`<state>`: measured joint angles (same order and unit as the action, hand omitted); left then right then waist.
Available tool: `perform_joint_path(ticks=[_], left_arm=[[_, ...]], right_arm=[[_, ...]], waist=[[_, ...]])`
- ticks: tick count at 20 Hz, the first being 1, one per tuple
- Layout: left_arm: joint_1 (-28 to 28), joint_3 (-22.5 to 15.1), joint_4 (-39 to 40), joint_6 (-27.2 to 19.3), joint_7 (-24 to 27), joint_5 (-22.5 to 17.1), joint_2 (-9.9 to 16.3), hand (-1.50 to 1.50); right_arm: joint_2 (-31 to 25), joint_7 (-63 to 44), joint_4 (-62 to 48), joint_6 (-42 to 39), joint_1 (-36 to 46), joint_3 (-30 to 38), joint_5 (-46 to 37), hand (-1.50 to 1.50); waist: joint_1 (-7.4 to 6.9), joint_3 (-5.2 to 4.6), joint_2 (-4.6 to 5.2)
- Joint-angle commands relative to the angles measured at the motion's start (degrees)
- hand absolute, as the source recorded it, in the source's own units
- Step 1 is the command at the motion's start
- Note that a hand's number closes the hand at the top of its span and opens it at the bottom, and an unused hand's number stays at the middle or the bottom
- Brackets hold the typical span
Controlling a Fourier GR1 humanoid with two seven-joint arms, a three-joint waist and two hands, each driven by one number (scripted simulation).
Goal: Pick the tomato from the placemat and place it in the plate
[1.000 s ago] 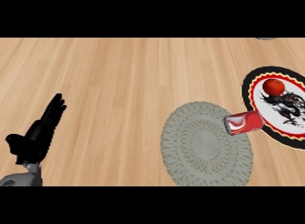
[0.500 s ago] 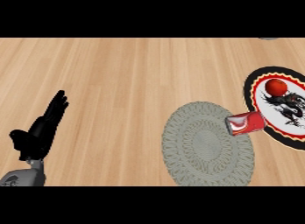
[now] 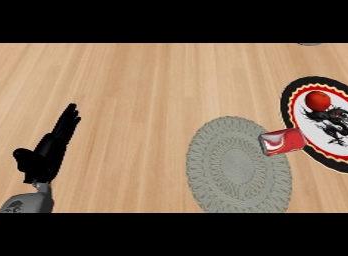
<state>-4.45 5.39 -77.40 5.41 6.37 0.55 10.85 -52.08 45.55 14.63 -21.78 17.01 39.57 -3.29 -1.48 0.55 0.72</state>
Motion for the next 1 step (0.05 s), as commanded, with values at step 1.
perform_joint_path(ticks=[1], left_arm=[[-1.5,-0.6,0.6,-1.7,-1.3,1.4,-0.8,0.00]], right_arm=[[-1.2,6.6,-1.4,-3.7,-1.5,0.7,0.3,-1.50]], waist=[[0.53,0.02,-0.02]])
